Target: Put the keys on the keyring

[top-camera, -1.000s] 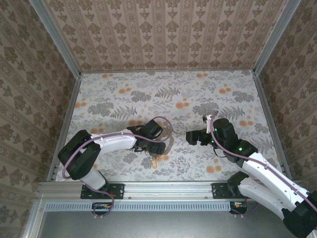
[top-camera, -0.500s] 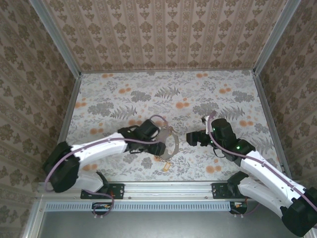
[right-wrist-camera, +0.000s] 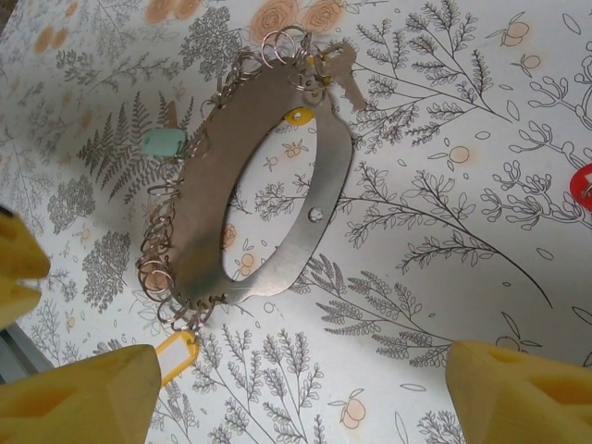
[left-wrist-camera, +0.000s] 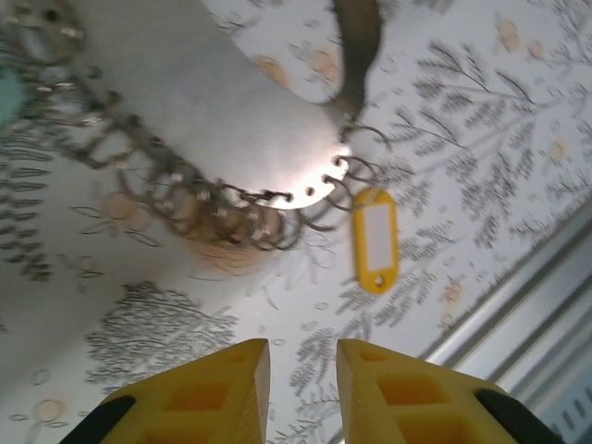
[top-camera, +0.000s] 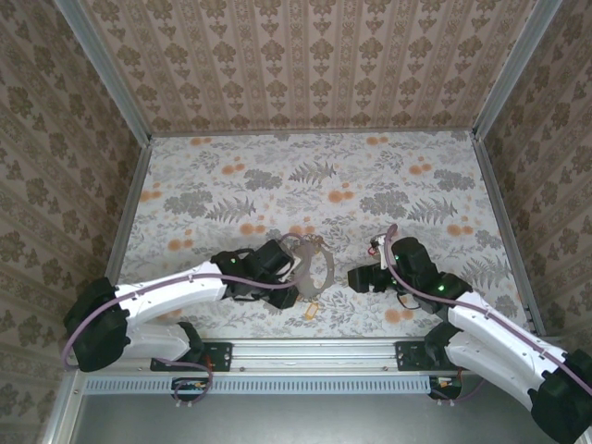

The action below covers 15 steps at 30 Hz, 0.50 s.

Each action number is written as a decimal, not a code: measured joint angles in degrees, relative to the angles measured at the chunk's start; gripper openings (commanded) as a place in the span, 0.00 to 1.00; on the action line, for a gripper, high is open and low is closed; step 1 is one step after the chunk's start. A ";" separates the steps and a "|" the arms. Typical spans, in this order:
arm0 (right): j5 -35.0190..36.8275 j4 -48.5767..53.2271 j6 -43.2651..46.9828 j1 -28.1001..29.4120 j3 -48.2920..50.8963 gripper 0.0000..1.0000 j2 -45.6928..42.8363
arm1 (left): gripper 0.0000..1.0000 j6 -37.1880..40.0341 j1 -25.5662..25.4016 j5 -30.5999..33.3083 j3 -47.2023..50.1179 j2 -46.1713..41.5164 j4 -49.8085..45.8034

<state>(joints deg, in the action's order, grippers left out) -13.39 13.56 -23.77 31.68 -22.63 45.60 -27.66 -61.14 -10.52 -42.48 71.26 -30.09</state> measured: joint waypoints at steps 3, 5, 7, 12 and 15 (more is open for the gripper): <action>0.00 -2.08 -0.68 0.00 0.55 0.80 2.03 | 0.23 0.52 -3.08 0.09 -0.02 0.26 1.75; 0.00 -2.91 -0.98 0.00 0.70 0.80 2.80 | 0.19 1.40 -4.15 0.22 -0.04 1.36 3.37; 0.02 -3.34 -1.55 0.00 0.74 0.80 2.62 | 0.18 2.69 -4.42 0.28 -0.31 3.78 5.03; 0.20 -3.65 -2.49 0.00 1.97 0.80 -0.98 | 0.17 6.82 -4.92 1.22 -3.91 12.31 6.69; 0.96 -3.21 -3.17 0.00 2.23 0.80 -3.15 | 0.18 9.09 -6.08 2.14 -6.34 15.74 7.43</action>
<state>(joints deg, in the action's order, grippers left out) -12.43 10.35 -26.94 31.68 -20.40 42.46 -18.57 -67.22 -8.38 -48.82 87.00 -22.65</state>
